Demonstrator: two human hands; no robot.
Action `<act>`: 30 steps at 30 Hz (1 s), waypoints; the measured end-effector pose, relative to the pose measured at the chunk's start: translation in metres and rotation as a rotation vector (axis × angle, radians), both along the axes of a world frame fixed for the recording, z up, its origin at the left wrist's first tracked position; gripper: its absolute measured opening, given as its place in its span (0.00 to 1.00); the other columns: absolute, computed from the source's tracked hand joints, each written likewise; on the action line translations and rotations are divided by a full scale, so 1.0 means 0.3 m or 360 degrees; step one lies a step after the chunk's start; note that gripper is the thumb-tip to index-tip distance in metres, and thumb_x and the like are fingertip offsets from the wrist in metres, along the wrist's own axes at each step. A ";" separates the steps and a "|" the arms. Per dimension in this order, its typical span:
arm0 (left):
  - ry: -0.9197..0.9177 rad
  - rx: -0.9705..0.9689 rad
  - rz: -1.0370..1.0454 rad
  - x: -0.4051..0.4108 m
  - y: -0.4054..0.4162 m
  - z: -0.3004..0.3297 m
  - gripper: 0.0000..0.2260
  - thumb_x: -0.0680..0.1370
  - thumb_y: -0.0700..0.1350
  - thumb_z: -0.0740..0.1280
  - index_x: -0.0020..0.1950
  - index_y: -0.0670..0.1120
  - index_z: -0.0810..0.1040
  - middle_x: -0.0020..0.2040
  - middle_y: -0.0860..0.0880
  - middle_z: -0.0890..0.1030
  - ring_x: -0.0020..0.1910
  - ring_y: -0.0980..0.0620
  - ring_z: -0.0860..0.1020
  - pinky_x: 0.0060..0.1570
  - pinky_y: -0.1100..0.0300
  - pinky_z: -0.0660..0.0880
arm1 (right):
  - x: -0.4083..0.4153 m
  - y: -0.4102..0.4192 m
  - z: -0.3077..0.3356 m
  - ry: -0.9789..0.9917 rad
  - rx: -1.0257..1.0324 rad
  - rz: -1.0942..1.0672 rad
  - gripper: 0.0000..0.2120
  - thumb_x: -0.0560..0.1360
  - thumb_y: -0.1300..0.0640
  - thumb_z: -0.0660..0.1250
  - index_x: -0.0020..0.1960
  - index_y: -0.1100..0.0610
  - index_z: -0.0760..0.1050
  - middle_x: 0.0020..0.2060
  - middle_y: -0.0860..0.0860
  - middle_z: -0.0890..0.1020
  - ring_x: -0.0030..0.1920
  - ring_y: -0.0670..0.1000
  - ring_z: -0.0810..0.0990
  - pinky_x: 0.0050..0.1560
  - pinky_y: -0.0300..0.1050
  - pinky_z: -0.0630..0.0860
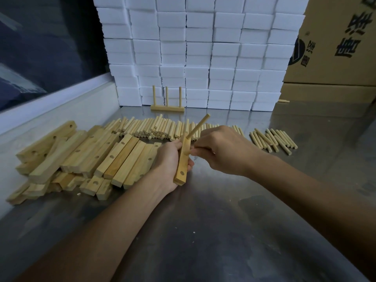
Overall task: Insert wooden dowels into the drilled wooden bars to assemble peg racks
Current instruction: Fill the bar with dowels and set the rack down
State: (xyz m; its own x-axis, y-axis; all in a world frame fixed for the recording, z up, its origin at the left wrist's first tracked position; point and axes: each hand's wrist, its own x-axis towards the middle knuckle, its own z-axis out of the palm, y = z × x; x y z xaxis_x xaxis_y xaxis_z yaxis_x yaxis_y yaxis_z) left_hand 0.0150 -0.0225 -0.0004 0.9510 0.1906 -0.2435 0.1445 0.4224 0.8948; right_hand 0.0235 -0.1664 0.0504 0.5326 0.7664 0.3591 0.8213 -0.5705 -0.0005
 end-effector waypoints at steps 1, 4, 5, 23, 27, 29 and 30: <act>-0.0008 0.0036 0.0001 -0.001 -0.003 0.000 0.15 0.83 0.38 0.54 0.53 0.41 0.80 0.25 0.49 0.75 0.19 0.52 0.68 0.19 0.63 0.64 | 0.002 0.001 0.008 -0.0020 -0.0027 0.0001 0.14 0.81 0.53 0.65 0.44 0.61 0.82 0.36 0.49 0.75 0.37 0.51 0.73 0.38 0.45 0.70; -0.0027 0.0121 0.0045 -0.005 -0.021 0.001 0.15 0.82 0.38 0.55 0.54 0.42 0.82 0.24 0.49 0.75 0.19 0.51 0.69 0.19 0.64 0.64 | 0.013 0.019 0.027 -0.0119 -0.0227 -0.0020 0.09 0.80 0.58 0.65 0.45 0.58 0.81 0.39 0.49 0.76 0.42 0.51 0.77 0.42 0.46 0.74; -0.0032 0.0111 0.0064 -0.007 -0.026 0.002 0.15 0.82 0.38 0.55 0.52 0.41 0.82 0.24 0.49 0.74 0.19 0.51 0.69 0.19 0.64 0.64 | 0.017 0.026 0.031 -0.0129 -0.0253 -0.0027 0.08 0.80 0.58 0.65 0.46 0.58 0.82 0.39 0.49 0.77 0.43 0.51 0.77 0.44 0.46 0.74; -0.0037 0.0110 -0.0001 0.000 -0.007 -0.007 0.15 0.83 0.40 0.55 0.46 0.43 0.81 0.24 0.49 0.74 0.20 0.51 0.69 0.22 0.62 0.66 | 0.024 0.024 0.054 0.0044 -0.0235 -0.0118 0.08 0.79 0.56 0.65 0.49 0.57 0.82 0.41 0.52 0.82 0.42 0.52 0.78 0.45 0.51 0.78; -0.0041 0.0125 -0.0006 0.004 -0.005 -0.011 0.15 0.83 0.40 0.54 0.50 0.43 0.81 0.25 0.49 0.75 0.21 0.51 0.70 0.22 0.63 0.66 | 0.026 0.029 0.043 0.0164 -0.0037 -0.0108 0.08 0.77 0.59 0.68 0.43 0.60 0.83 0.35 0.53 0.82 0.35 0.52 0.76 0.43 0.53 0.77; -0.0047 0.0145 0.0002 0.004 -0.007 -0.010 0.15 0.83 0.40 0.54 0.54 0.42 0.81 0.26 0.49 0.75 0.20 0.51 0.70 0.21 0.63 0.66 | 0.033 0.036 0.038 0.0211 0.0016 -0.0126 0.12 0.78 0.56 0.69 0.39 0.62 0.82 0.31 0.53 0.80 0.30 0.50 0.73 0.41 0.52 0.77; -0.0050 0.0162 0.0008 0.005 -0.008 -0.011 0.15 0.83 0.40 0.54 0.57 0.42 0.81 0.25 0.49 0.75 0.20 0.51 0.70 0.21 0.63 0.66 | 0.037 0.039 0.035 0.0229 0.0050 -0.0145 0.16 0.79 0.55 0.68 0.36 0.63 0.80 0.26 0.53 0.76 0.27 0.49 0.70 0.38 0.51 0.76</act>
